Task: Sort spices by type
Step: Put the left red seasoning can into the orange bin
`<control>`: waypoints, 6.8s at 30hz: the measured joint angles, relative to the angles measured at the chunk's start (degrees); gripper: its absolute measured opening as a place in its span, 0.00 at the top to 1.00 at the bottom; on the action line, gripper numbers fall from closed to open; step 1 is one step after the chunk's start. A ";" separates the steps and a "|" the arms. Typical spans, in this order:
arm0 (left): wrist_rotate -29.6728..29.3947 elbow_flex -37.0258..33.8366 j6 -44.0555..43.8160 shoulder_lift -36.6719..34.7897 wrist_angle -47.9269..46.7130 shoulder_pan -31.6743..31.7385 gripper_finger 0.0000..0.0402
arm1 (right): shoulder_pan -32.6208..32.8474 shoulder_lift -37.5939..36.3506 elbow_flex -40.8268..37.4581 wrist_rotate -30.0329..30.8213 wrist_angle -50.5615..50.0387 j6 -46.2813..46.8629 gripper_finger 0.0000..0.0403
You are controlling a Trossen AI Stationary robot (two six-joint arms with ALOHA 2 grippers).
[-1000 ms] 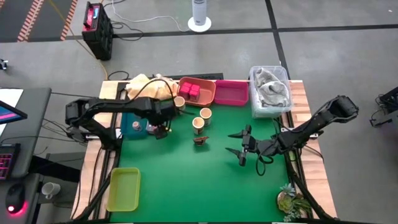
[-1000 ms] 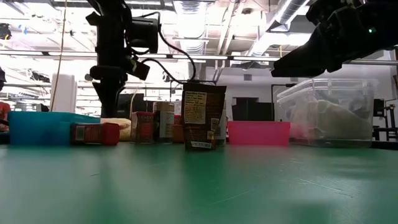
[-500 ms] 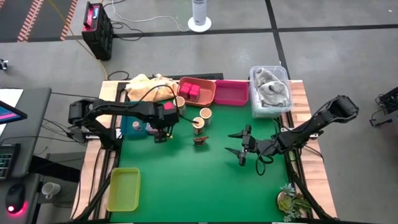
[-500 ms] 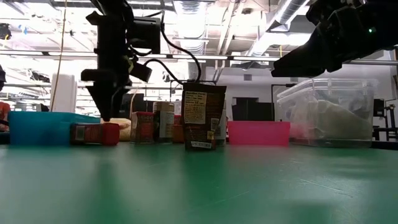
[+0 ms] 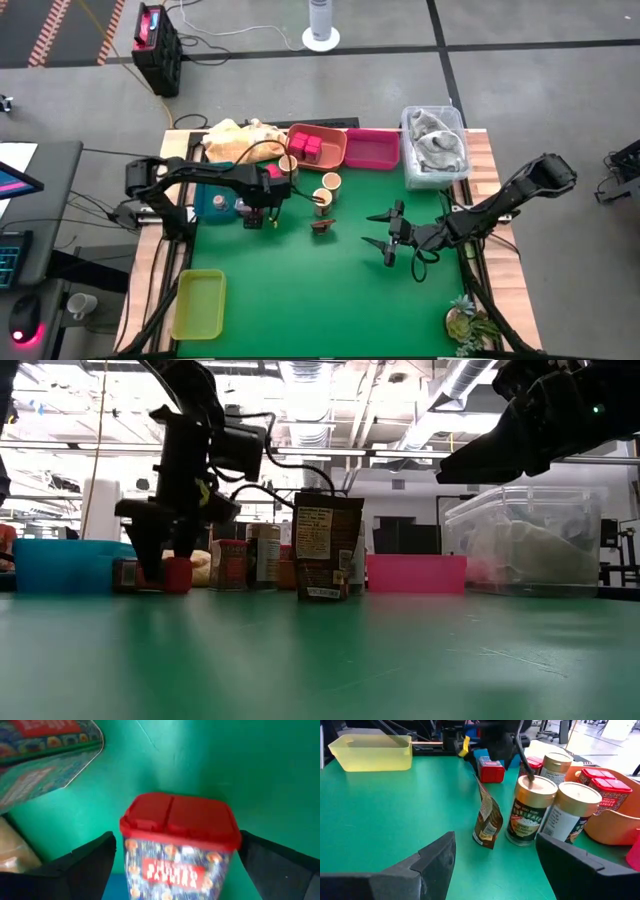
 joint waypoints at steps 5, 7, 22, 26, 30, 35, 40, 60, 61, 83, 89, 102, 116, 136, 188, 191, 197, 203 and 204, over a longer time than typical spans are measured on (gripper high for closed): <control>1.75 0.02 -1.58 2.65 -2.04 0.01 0.03 | 0.00 -0.01 0.01 0.02 0.01 -0.03 0.25; 1.80 0.02 -2.21 2.83 -2.63 -0.16 0.06 | 0.00 0.00 0.00 0.02 0.02 -0.11 0.25; 10.95 4.31 -9.44 0.42 -8.14 -1.82 0.30 | 1.12 -0.03 0.02 0.00 0.00 -0.87 0.25; 11.30 6.37 -12.36 -4.55 -8.54 -3.68 0.30 | 1.70 -0.15 0.01 0.00 0.02 -1.07 0.25; 11.24 6.32 -16.27 -10.83 -4.11 -6.87 0.30 | 2.85 0.16 0.78 -0.16 -0.14 -2.37 0.25; 9.34 3.91 -19.76 -15.84 9.33 -12.68 0.30 | 3.54 5.42 6.48 -0.34 -0.11 -3.59 0.25; 5.97 1.68 -19.80 -15.91 20.88 -18.39 0.27 | 3.31 16.86 15.09 -0.33 -0.03 -6.62 0.25; 3.88 -10.90 -23.74 -13.44 55.06 -26.43 0.27 | -1.16 30.03 29.42 -13.36 -5.71 -11.10 0.25; 3.87 -12.00 -24.32 -13.43 57.08 -26.61 0.27 | -1.16 30.03 29.40 -14.28 -5.86 -10.73 0.25; 1.47 -16.47 -25.72 -4.01 66.49 -31.13 0.26 | -4.87 37.53 30.40 -21.35 1.82 -7.74 0.25; 1.45 -16.49 -24.62 -3.28 70.22 -31.29 0.26 | -4.35 37.42 30.36 -21.39 -1.06 -6.18 0.25; 0.23 -16.50 -23.70 -3.40 70.93 -31.29 0.26 | -4.35 33.65 30.36 -21.33 -11.26 -2.78 0.25; -1.46 -16.48 -20.21 -3.43 74.60 -31.16 0.26 | -5.99 33.77 30.25 -24.42 -5.45 -4.32 0.25; -0.25 -15.33 -19.72 -3.33 72.57 -30.00 0.13 | -6.69 33.73 30.38 -25.70 -6.47 -3.59 0.25; 4.72 11.67 -64.76 -3.31 19.17 -30.96 0.16 | -3.20 45.33 42.45 -20.70 -21.47 -2.51 0.25; 4.49 11.67 -66.44 -3.30 20.28 -31.46 0.16 | -3.21 42.75 42.39 -16.80 -28.45 -0.67 0.25; 4.34 11.69 -69.05 -0.53 21.22 -32.07 0.15 | -3.23 38.74 39.94 -12.80 -36.30 1.50 0.25; 3.81 11.58 -70.89 1.12 20.19 -31.14 0.14 | -3.28 37.03 37.41 -10.49 -36.41 2.10 0.25; 3.73 11.56 -70.95 1.08 20.13 -30.88 0.14 | -3.30 36.92 37.09 -10.45 -36.03 2.10 0.25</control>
